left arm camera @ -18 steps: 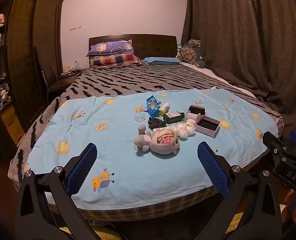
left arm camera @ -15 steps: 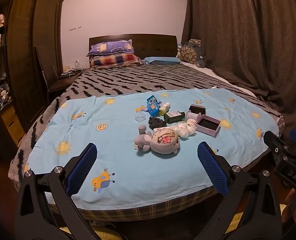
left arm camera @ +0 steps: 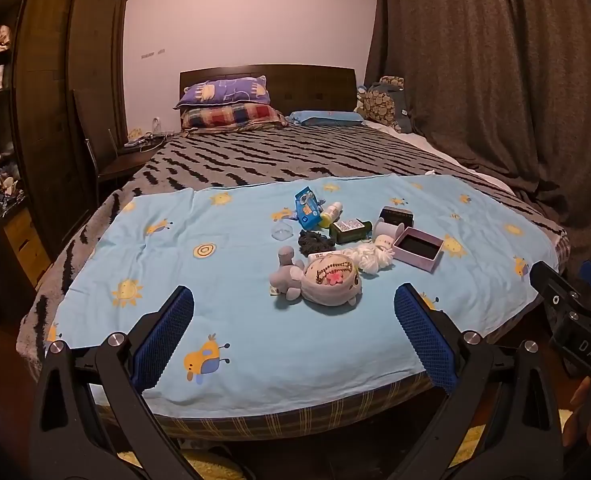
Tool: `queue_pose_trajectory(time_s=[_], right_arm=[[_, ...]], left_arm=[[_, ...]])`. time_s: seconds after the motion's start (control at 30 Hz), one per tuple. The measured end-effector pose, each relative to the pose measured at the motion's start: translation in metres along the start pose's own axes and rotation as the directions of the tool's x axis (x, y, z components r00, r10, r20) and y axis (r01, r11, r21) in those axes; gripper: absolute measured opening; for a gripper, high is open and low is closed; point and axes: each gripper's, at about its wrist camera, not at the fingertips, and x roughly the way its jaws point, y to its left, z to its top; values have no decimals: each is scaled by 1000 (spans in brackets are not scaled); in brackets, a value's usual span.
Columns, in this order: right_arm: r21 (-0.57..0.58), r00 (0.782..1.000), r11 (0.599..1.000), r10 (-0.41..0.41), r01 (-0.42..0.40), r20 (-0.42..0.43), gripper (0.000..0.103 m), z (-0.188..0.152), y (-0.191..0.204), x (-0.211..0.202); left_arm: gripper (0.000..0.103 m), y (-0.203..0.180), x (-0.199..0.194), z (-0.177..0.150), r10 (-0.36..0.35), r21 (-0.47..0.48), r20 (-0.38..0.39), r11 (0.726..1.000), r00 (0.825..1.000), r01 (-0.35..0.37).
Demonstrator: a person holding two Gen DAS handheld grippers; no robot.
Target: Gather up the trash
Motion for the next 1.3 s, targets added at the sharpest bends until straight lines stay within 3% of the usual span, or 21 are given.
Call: queue_pose_trajectory(time_s=[1.3], right_arm=[[1, 1000, 1000, 1, -1, -4, 100, -3, 2, 0]], left_arm=[[95, -4, 1, -5, -1, -3, -4, 1000, 1000, 1]])
